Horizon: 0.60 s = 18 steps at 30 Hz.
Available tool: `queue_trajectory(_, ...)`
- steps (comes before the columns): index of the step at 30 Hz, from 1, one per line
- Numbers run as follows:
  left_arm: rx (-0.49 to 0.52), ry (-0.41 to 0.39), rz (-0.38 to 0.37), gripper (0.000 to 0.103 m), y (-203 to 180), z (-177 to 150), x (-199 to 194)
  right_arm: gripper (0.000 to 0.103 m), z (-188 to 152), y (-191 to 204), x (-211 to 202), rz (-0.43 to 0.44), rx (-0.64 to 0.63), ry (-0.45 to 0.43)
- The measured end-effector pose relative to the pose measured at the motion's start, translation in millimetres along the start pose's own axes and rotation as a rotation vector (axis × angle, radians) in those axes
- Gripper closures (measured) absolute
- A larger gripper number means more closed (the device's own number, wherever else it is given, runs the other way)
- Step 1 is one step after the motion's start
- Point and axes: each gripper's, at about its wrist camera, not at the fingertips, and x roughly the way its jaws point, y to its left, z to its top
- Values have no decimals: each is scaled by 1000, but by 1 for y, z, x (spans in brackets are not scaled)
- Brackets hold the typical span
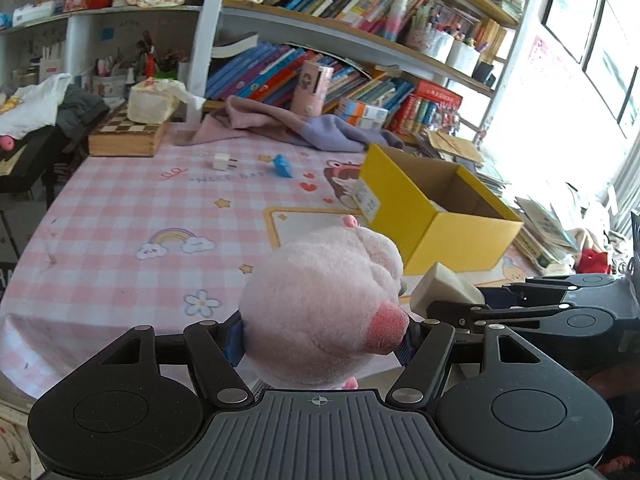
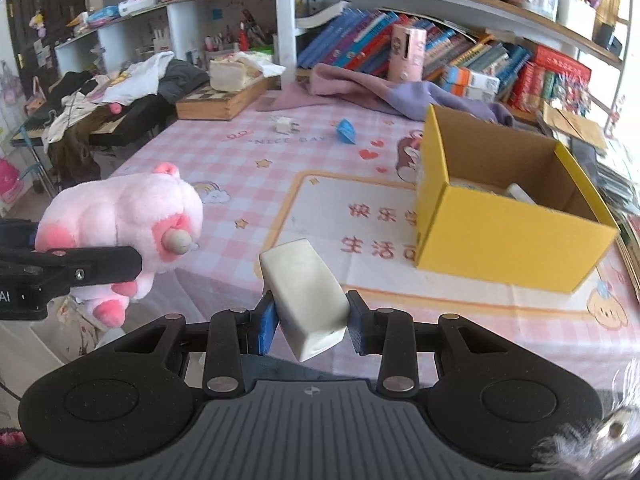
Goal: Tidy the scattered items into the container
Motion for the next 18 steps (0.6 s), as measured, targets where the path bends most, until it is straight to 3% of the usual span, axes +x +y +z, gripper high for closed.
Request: queue_trajectory(18, 120, 76, -143, 35, -52, -4, 26, 69, -43, -48, -33, -135, 169, 28)
